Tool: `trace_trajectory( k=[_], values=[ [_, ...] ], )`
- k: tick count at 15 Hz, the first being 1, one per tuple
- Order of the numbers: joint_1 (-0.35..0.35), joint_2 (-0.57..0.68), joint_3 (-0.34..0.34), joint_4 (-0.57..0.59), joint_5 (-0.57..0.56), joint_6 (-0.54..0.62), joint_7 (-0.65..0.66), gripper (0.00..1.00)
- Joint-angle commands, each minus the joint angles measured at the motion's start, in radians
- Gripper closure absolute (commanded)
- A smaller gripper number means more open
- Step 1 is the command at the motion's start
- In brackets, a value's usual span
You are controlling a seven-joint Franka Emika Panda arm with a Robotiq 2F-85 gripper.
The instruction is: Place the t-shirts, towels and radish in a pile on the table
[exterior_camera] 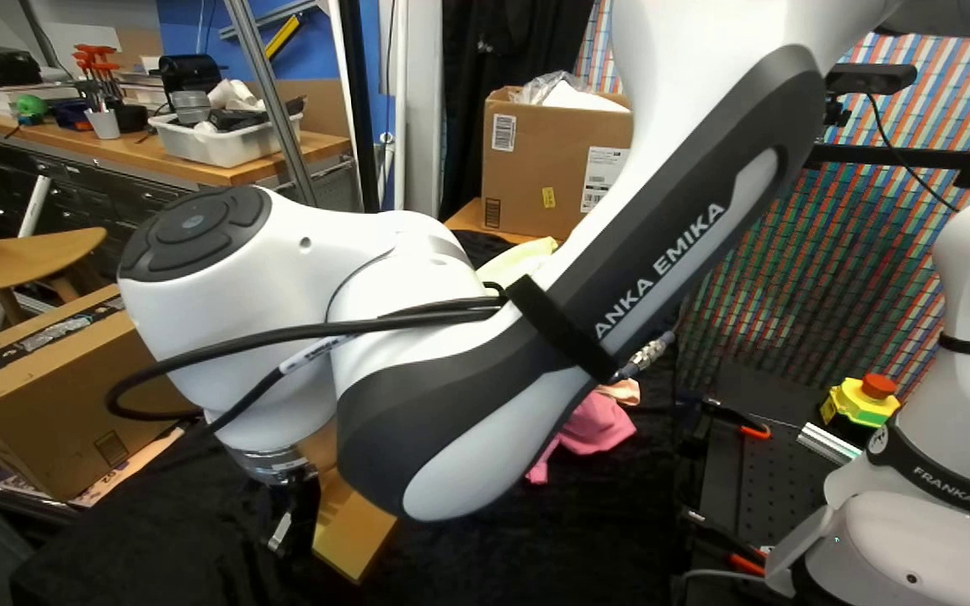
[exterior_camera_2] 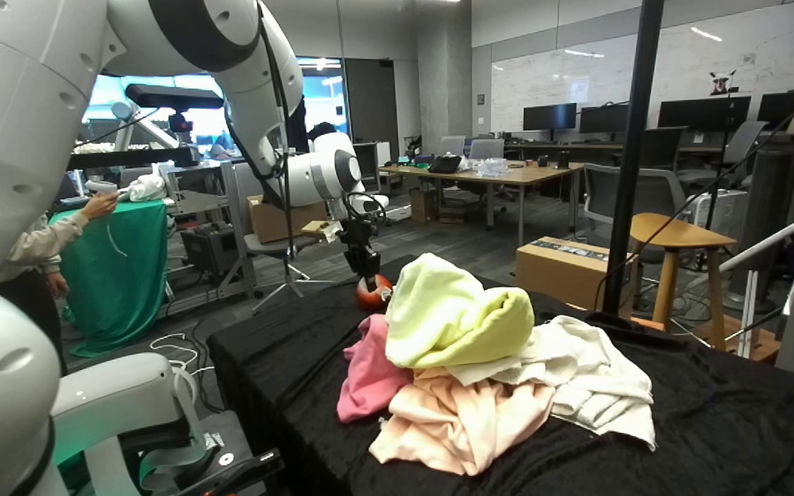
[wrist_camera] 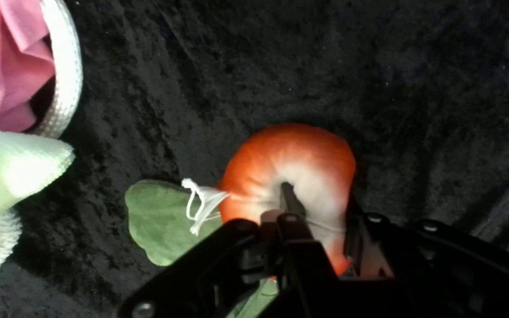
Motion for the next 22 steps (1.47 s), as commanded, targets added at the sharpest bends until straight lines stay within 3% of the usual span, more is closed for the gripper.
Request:
trace_trajectory(
  k=[1,3,11,22],
  values=[
    [0.007,-0.017,-0.012,0.017,-0.018,-0.045,-0.008,0.90],
    [0.002,-0.026,-0.008,0.018,-0.017,-0.066,-0.018,0.94],
    [-0.054,-0.086,0.012,0.020,0.010,-0.196,-0.116,0.91],
    [-0.222,-0.177,-0.027,0.007,0.018,-0.297,-0.170,0.91]
  ],
)
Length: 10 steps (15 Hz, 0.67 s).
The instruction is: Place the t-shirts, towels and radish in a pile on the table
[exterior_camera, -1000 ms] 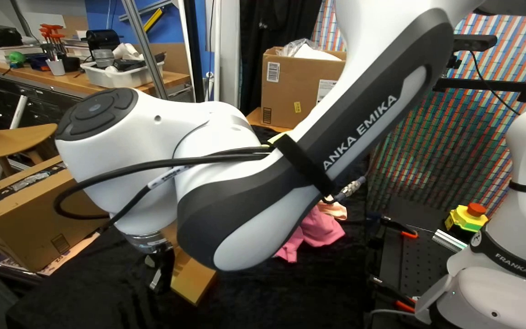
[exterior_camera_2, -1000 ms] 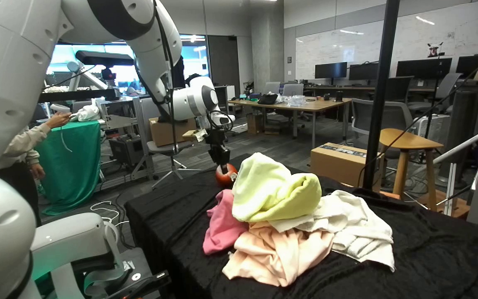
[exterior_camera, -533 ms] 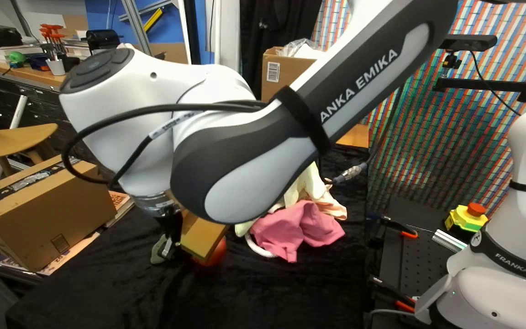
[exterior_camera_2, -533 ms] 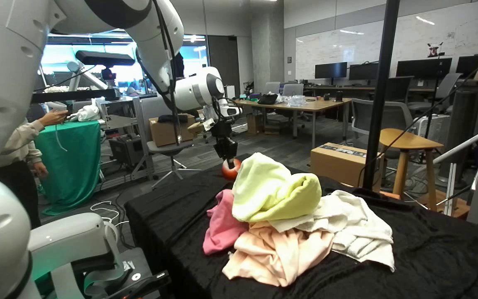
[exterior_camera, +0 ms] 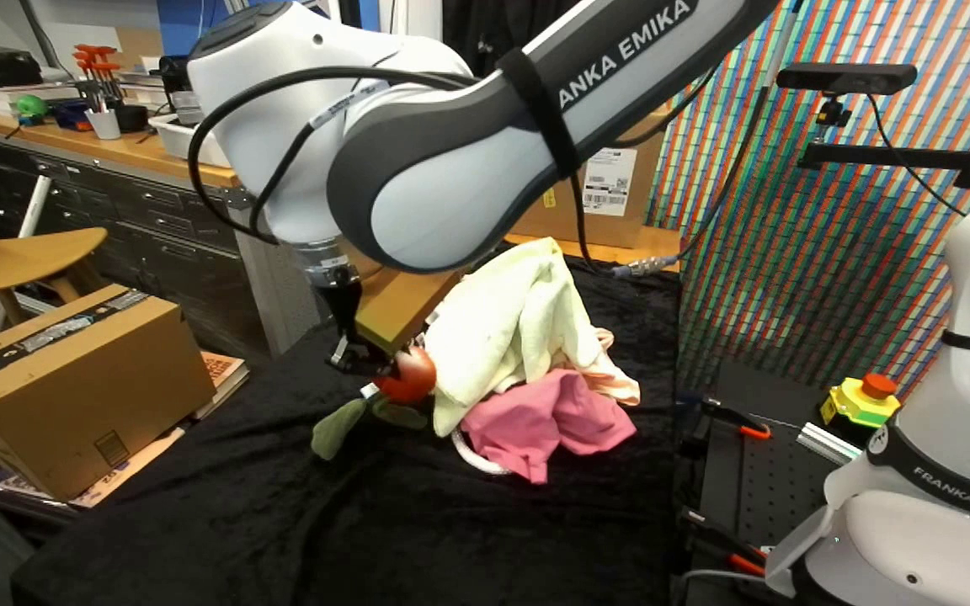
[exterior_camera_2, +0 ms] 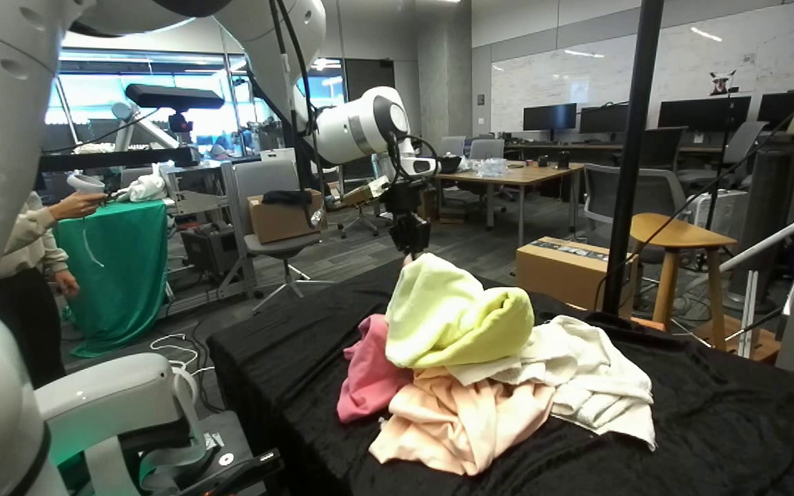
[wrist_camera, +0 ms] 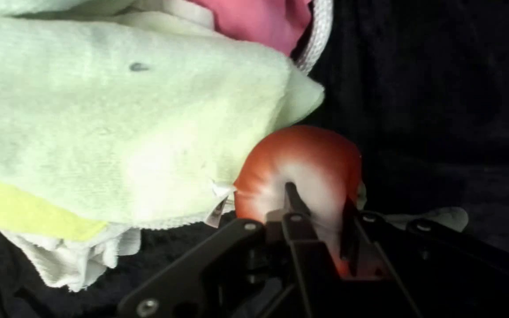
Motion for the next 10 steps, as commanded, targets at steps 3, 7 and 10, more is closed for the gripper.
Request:
trace_trajectory(
  k=[3,7,10],
  values=[
    [-0.098,-0.064,-0.041,-0.030,0.027,-0.034,-0.032,0.91],
    [-0.157,-0.122,-0.074,-0.070,0.022,-0.043,-0.018,0.91],
    [-0.191,-0.182,-0.088,-0.104,0.021,-0.065,-0.014,0.91]
  ],
)
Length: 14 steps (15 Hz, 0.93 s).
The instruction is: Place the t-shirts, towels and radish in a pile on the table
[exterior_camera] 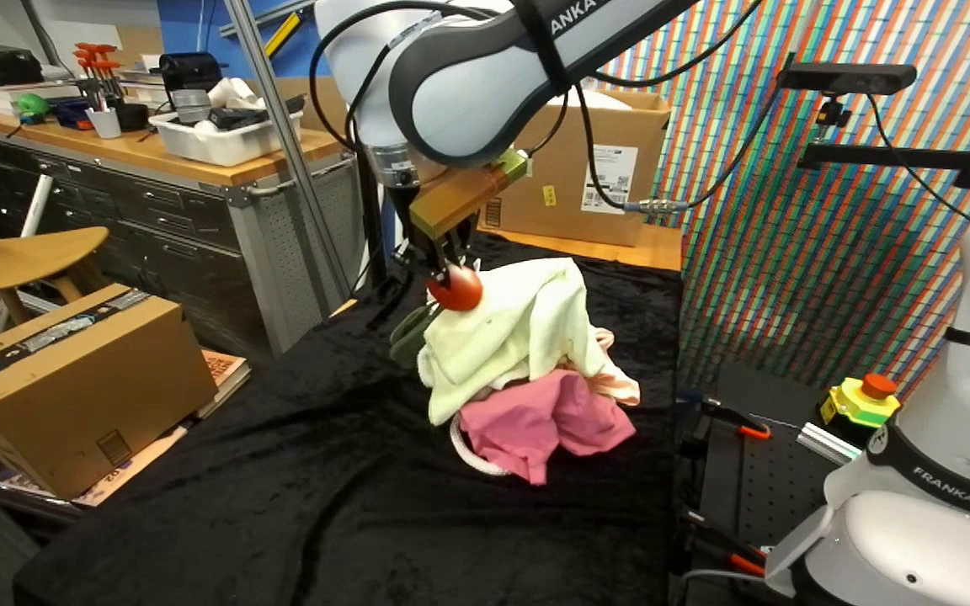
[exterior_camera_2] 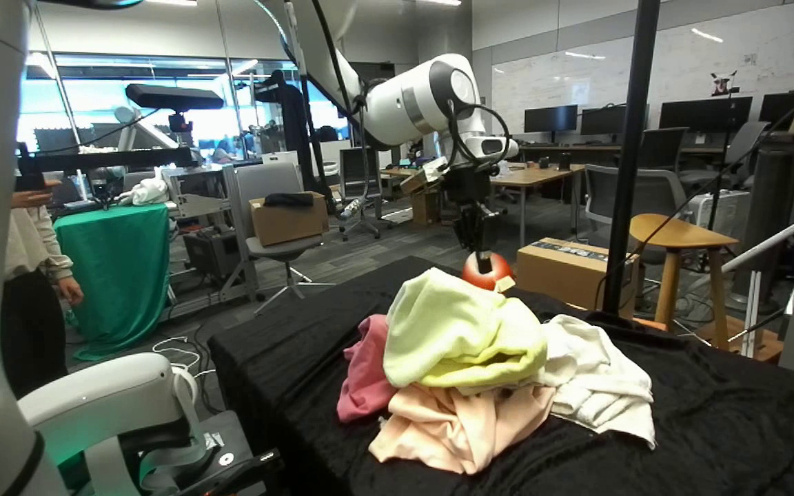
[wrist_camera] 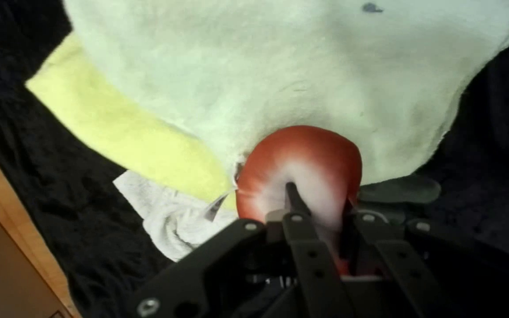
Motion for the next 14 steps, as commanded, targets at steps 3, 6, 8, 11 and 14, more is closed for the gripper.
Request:
trace_trajectory(
  k=[3,6,8,11,14],
  values=[
    [-0.060,-0.157,-0.004,-0.107,0.039,-0.068,-0.033,0.91],
    [-0.086,-0.218,0.005,-0.158,0.089,-0.103,-0.085,0.91],
    [-0.090,-0.247,0.013,-0.198,0.115,-0.113,-0.109,0.91],
    [-0.092,-0.287,0.024,-0.268,0.146,-0.096,-0.147,0.91],
    [-0.097,-0.304,0.031,-0.338,0.174,-0.036,-0.174,0.91]
  ],
)
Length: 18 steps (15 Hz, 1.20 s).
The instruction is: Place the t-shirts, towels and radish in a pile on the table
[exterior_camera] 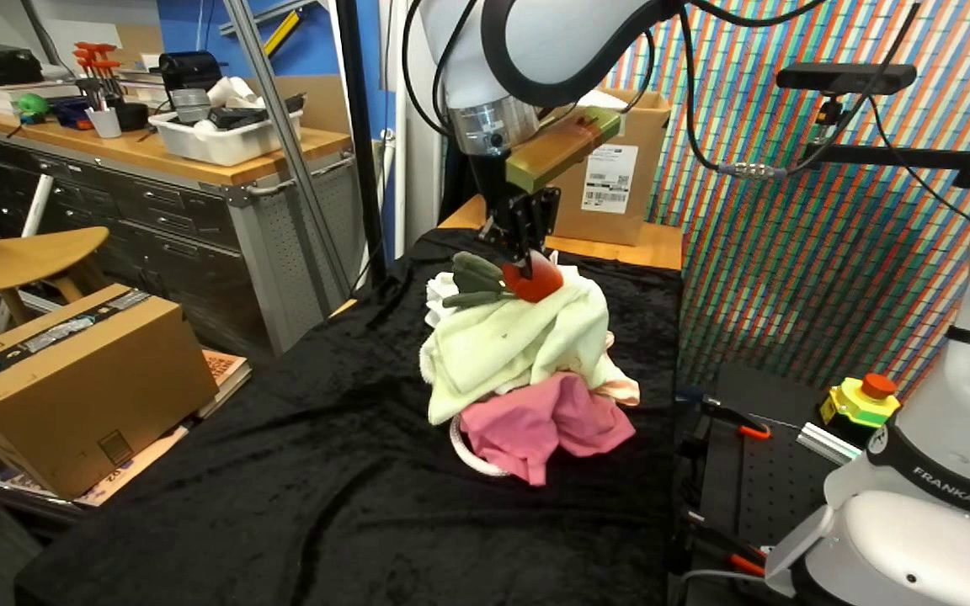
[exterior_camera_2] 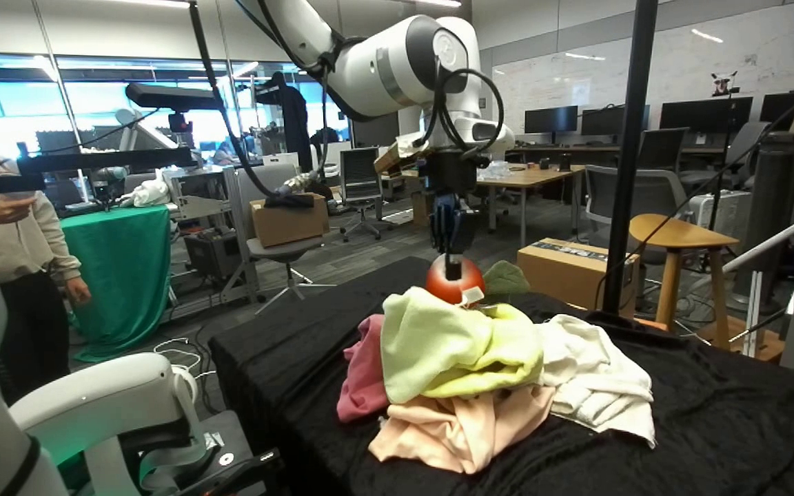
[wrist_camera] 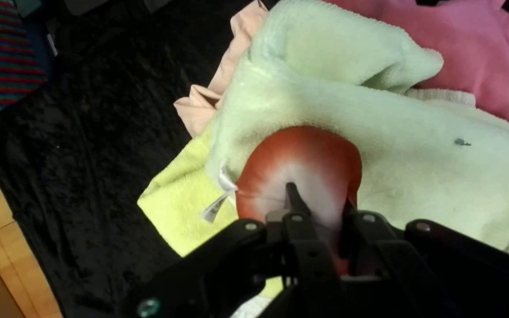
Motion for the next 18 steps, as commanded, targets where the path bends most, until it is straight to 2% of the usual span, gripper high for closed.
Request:
trace_trajectory(
  k=[1,8,11,18],
  values=[
    [-0.022,-0.054,0.017,-0.108,0.063,0.092,-0.057,0.91],
    [-0.050,-0.012,0.003,-0.235,0.128,0.417,-0.018,0.91],
    [-0.066,0.017,-0.003,-0.257,0.159,0.450,-0.042,0.91],
    [-0.073,0.029,-0.001,-0.268,0.223,0.427,-0.067,0.91]
  ],
)
